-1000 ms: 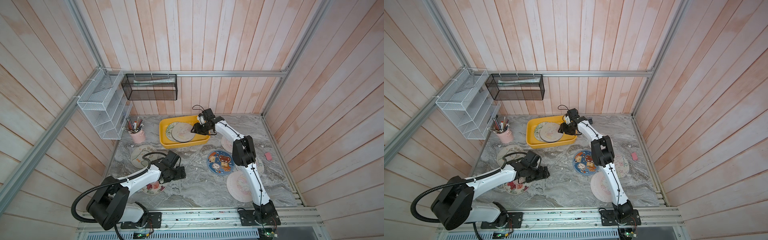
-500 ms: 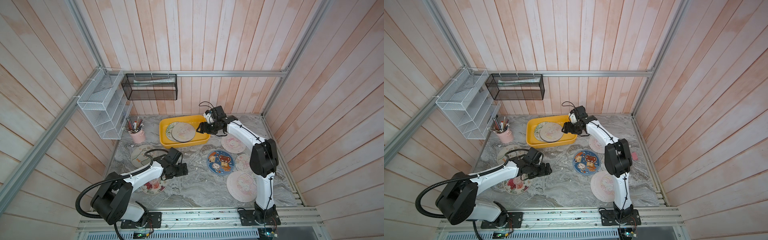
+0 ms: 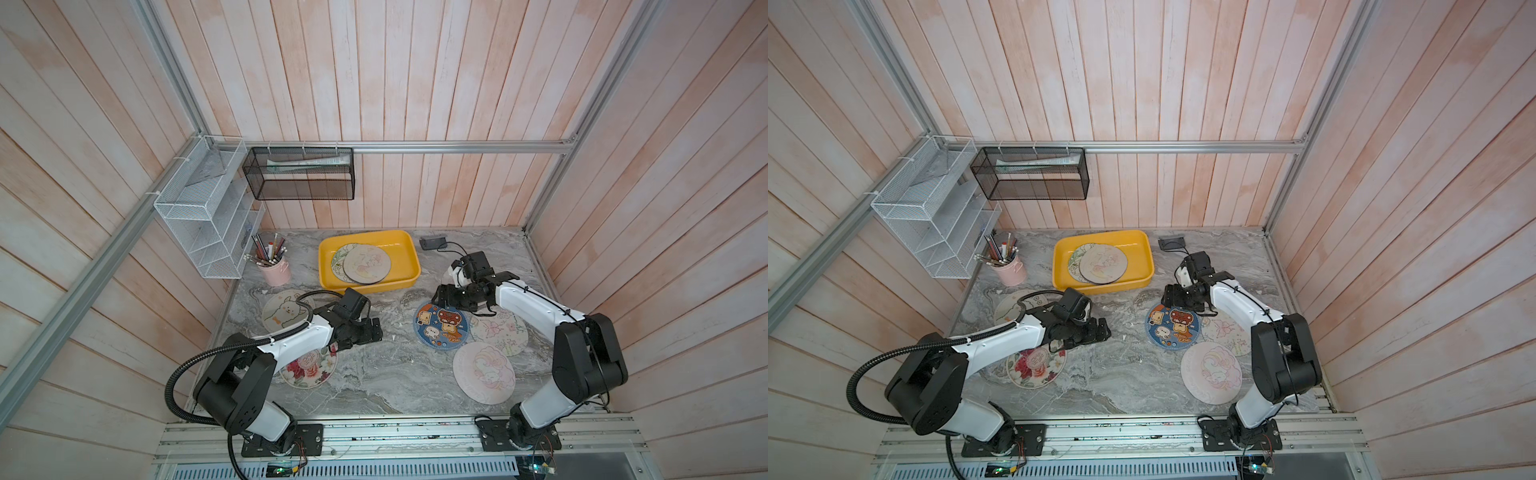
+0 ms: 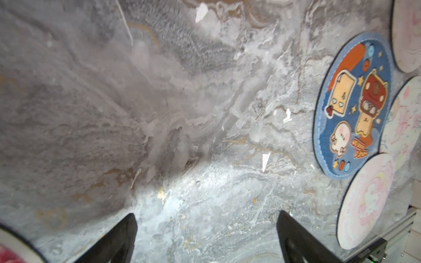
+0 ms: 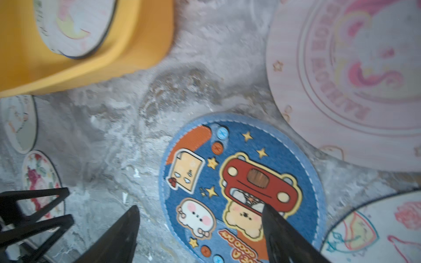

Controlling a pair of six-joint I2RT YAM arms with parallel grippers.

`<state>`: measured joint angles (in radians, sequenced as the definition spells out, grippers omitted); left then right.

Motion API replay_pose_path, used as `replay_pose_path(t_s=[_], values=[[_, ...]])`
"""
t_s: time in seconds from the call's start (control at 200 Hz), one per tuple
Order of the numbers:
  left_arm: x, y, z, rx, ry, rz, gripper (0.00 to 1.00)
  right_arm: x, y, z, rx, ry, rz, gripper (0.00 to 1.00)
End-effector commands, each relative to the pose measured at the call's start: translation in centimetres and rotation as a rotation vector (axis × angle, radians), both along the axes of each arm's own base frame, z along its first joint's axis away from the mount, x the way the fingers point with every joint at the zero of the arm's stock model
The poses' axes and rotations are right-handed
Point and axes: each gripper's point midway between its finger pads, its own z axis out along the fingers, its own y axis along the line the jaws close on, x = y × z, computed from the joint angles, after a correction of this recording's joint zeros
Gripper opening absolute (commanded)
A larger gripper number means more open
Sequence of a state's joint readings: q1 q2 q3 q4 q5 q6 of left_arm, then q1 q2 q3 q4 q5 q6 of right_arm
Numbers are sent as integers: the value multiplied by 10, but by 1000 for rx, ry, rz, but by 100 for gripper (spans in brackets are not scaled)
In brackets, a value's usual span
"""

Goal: Put the coasters into the storage box
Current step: Move the coaster to the center of the board.

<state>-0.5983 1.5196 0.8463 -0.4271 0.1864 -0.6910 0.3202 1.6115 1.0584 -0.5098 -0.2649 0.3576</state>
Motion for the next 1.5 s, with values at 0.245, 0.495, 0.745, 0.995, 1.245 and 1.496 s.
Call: replay_pose_path(t_s=[0.245, 0.495, 0.745, 0.995, 1.245, 1.496], values=[[17, -17, 9, -53, -41, -17, 97, -7, -52, -42, -161, 44, -57, 85], [17, -17, 8, -52, -39, -15, 97, -1, -52, -55, -161, 61, -41, 86], [17, -19, 5, -61, -31, -14, 97, -7, -39, -57, -90, 76, -10, 86], [20, -22, 4, -67, -28, -9, 97, -26, -18, -55, 18, 105, 16, 85], [20, -27, 1, -69, -18, -13, 97, -41, 26, -44, 107, 103, 66, 85], [20, -24, -3, -45, -16, -6, 97, -48, 77, -33, 145, 101, 180, 85]])
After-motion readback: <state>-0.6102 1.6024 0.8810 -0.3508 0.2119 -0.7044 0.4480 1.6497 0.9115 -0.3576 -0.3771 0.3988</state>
